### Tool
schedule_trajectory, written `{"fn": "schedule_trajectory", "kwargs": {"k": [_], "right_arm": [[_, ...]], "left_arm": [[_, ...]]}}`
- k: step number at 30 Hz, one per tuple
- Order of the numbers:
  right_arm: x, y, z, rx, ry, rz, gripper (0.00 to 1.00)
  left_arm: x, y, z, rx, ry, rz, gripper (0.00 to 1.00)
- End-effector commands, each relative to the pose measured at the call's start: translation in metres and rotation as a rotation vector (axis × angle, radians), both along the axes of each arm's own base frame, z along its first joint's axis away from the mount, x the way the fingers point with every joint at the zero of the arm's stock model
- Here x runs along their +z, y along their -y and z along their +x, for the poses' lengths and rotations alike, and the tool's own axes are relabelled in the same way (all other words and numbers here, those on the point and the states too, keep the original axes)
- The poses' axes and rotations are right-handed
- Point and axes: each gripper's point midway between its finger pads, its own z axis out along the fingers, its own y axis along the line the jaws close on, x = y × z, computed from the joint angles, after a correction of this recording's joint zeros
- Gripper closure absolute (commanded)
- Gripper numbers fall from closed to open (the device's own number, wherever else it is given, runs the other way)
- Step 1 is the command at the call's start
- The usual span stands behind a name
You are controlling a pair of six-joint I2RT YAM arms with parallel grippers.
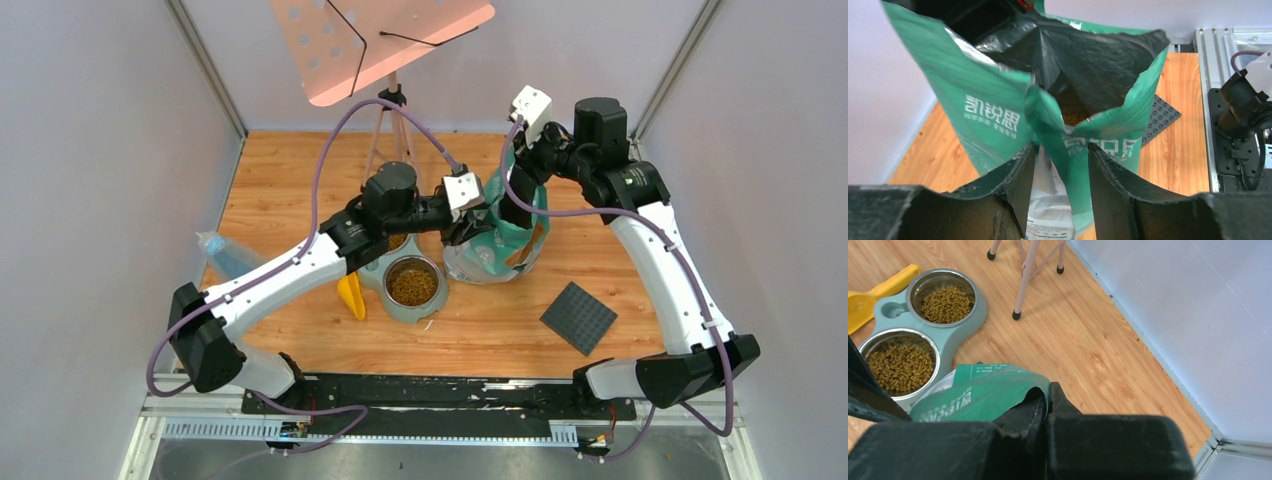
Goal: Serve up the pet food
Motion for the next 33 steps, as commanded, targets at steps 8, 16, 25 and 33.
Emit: {"fn": "schedule_trajectory", "kwargs": {"k": [8, 16, 25, 33], "right_arm": [[0.043, 0.005, 0.026, -0.053, 0.174, 0.036, 1.00], [0.040, 0.043, 0.022, -0.138, 0.123, 0.017, 1.00], [0.038, 0.049, 0.009, -0.096, 0.053, 0.047, 1.00], [0.035, 0.039, -0.001, -0.036, -0.011, 0.065, 0.97]], "left_arm": [[0.012, 0.011, 0.036, 0.132, 0.020, -0.030, 0.97], [0.031, -0.045, 0.066, 0.299, 0.014, -0.104, 1.00], [0.024, -0.082, 0.084, 0.366, -0.069, -0.166, 1.00], [0.037, -0.039, 0.041, -0.060, 0.018, -0.145, 0.49]]}}
